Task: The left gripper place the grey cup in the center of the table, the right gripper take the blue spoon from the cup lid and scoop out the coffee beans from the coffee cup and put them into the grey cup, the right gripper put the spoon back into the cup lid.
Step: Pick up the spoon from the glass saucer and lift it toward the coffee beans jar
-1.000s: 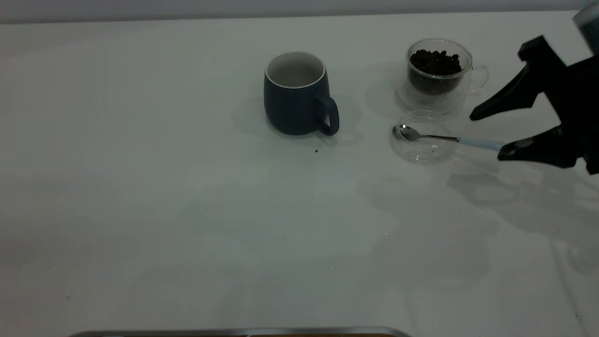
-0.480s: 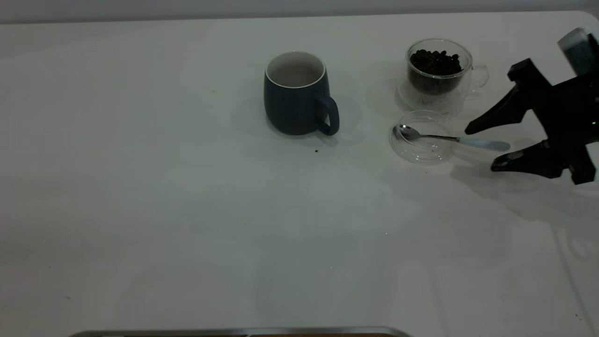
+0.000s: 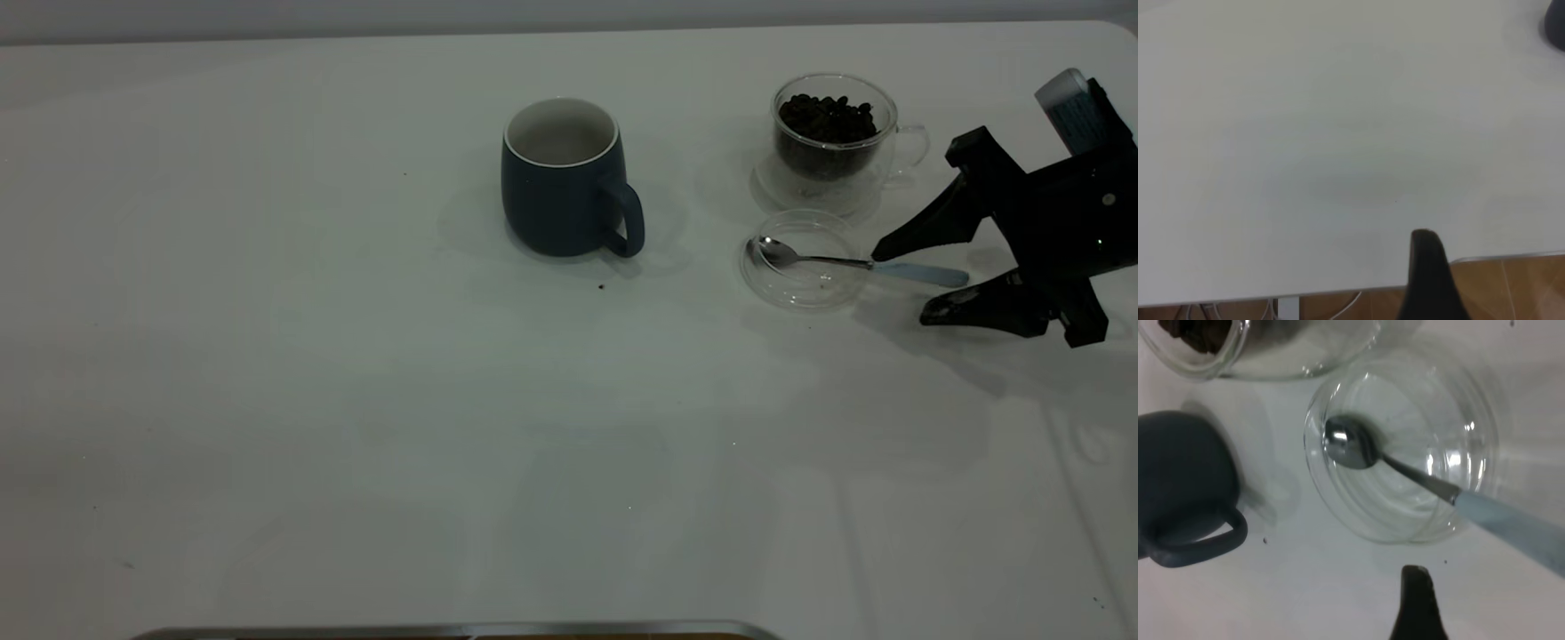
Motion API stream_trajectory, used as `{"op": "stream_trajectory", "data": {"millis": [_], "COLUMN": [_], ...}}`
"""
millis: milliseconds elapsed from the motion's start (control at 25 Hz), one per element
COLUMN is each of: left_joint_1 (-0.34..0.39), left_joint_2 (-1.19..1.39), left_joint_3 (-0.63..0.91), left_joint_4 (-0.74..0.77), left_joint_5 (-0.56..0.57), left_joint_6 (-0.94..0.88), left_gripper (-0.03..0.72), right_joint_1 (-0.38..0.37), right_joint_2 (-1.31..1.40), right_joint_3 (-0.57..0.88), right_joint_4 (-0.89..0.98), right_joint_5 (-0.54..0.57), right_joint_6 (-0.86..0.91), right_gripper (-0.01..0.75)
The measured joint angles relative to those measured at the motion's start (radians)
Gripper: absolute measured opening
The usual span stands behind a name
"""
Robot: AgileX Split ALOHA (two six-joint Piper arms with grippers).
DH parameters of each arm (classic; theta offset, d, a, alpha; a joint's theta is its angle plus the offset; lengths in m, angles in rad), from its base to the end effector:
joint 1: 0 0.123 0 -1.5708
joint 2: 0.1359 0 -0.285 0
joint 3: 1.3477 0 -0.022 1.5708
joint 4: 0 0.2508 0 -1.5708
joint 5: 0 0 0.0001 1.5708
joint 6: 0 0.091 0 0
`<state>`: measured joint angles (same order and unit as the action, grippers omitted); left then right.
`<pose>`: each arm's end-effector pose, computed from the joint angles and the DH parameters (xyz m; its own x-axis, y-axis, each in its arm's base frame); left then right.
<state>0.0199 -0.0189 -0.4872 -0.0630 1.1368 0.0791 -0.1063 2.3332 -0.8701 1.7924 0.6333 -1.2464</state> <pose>-0.0096 -0.0054 0.2677 -0.5141 0.0422 -0.8567 0.0561 0.9983 0.0155 0.3227 0.0185 -0.0109 -0.8346 0.5506 0.0169 0.4308 0.6332 0.6431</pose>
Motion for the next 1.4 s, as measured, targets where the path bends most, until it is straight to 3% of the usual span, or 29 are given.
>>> {"op": "stream_trajectory", "data": {"millis": [840, 1400], "left_joint_1": [0.000, 0.000], "left_joint_2": [0.000, 0.000], "left_joint_3": [0.000, 0.000], "left_joint_4": [0.000, 0.000], "left_joint_5": [0.000, -0.001], "left_joint_6": [0.000, 0.001], "left_gripper": [0.567, 0.567], "right_joint_1": [-0.031, -0.032], "right_joint_2": [0.006, 0.071], "right_joint_3": [-0.070, -0.110], "right_joint_4": [0.000, 0.000], "right_joint_5": [-0.087, 0.020], "right_joint_6": [-0.068, -0.112], "right_gripper": [0.592, 0.592]}}
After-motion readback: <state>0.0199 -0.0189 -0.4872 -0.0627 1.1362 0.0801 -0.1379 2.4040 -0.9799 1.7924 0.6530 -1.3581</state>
